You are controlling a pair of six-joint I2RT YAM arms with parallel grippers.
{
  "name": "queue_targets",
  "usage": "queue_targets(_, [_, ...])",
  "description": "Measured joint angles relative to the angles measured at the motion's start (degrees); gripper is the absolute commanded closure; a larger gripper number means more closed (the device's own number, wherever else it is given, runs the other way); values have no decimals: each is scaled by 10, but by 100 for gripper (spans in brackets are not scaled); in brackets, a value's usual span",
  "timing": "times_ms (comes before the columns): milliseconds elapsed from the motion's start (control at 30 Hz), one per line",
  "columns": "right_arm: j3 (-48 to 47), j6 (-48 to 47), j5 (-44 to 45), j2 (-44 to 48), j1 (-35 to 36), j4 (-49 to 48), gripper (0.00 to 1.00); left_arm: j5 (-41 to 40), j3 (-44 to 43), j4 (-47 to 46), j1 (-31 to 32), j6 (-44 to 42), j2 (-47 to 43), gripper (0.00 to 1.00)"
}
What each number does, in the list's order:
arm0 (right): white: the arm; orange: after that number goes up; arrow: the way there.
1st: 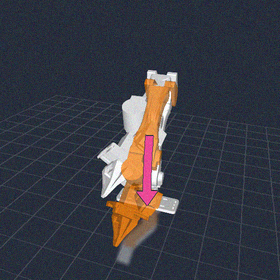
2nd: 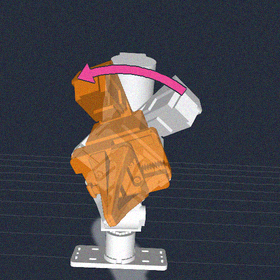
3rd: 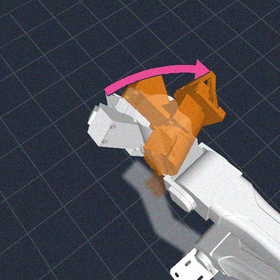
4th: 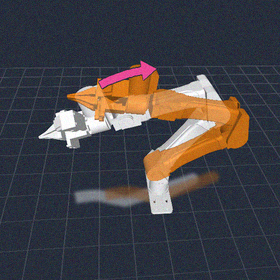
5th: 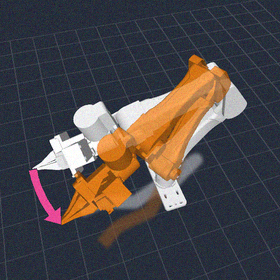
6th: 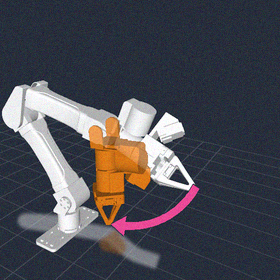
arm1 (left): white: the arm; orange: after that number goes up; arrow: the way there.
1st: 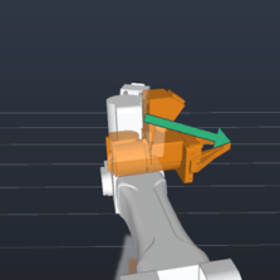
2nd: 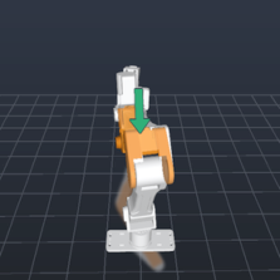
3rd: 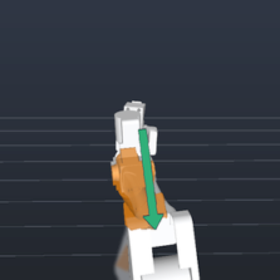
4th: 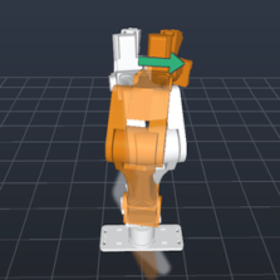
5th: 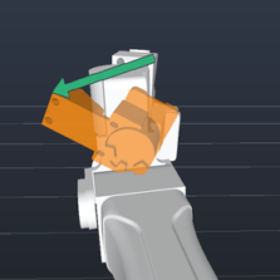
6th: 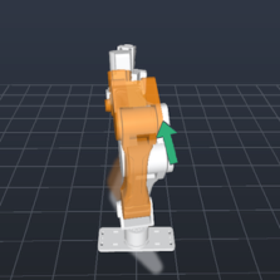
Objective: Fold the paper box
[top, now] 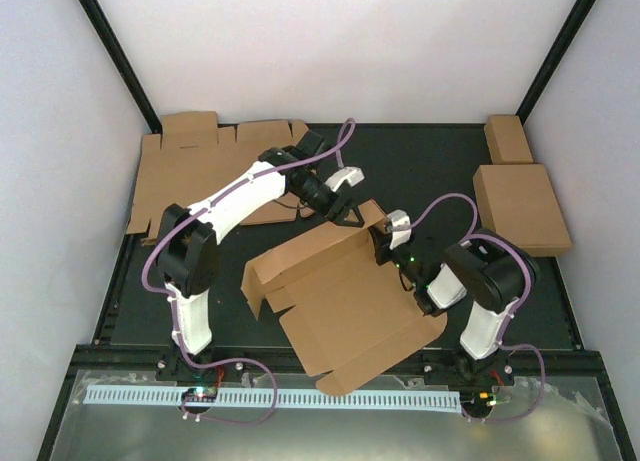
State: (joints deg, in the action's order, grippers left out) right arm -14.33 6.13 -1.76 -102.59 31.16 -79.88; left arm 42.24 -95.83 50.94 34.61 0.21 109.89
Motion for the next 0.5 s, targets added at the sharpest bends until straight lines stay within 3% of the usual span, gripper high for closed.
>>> queue_targets(67, [-2,0,-1,0,0,-1,96,3,0,0,-2,0,0,28])
queue_targets(233, [-2,-10,1,1,0,-2,98,9,0,0,-5,0,1,28])
queue_targets(267, [-2,-12,1,2,0,-2,97,10,0,0,-5,0,1,28])
queue_targets(367, [-2,-14,3,4,0,-2,72,11,0,0,-6,0,1,28])
queue_targets(500, [1,-12,5,18,0,-3,67,11,0,0,-6,0,1,28])
